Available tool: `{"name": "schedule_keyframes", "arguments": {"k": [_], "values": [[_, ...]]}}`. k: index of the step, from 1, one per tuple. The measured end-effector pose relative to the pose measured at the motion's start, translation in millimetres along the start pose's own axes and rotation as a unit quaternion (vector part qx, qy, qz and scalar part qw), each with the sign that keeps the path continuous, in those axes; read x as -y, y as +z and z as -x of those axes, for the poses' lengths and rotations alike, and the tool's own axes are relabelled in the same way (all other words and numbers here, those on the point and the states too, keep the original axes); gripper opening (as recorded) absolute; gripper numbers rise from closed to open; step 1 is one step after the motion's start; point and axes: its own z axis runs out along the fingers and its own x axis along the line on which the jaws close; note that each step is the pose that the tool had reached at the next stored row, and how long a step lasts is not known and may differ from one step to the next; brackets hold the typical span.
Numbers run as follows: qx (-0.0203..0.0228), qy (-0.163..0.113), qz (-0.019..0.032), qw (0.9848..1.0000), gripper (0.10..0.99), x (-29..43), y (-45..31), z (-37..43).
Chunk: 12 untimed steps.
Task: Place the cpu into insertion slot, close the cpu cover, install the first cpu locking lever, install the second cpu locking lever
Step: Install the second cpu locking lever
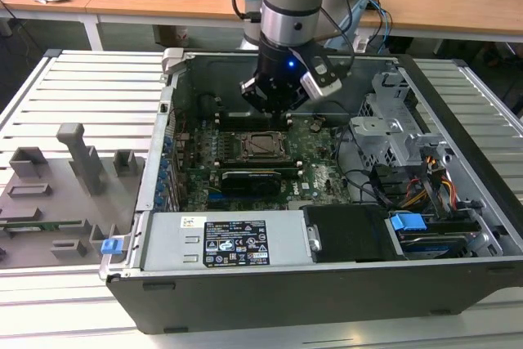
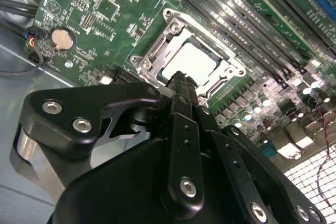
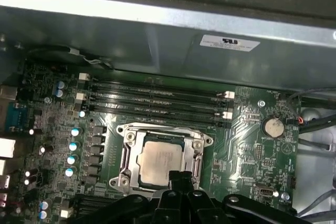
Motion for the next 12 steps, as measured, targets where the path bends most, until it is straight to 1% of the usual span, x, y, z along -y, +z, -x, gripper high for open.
{"name": "schedule_keyframes", "arguments": {"k": [5,8,12], "values": [[0.0000,0.000,0.0000,1.0000,0.106,6.5,-0.4,-0.8],[-0.0001,0.000,-0.0001,1.0000,0.106,7.2,-0.8,-0.9],[0.0000,0.000,0.0000,1.0000,0.106,6.8,-6.1,-0.8]]}}
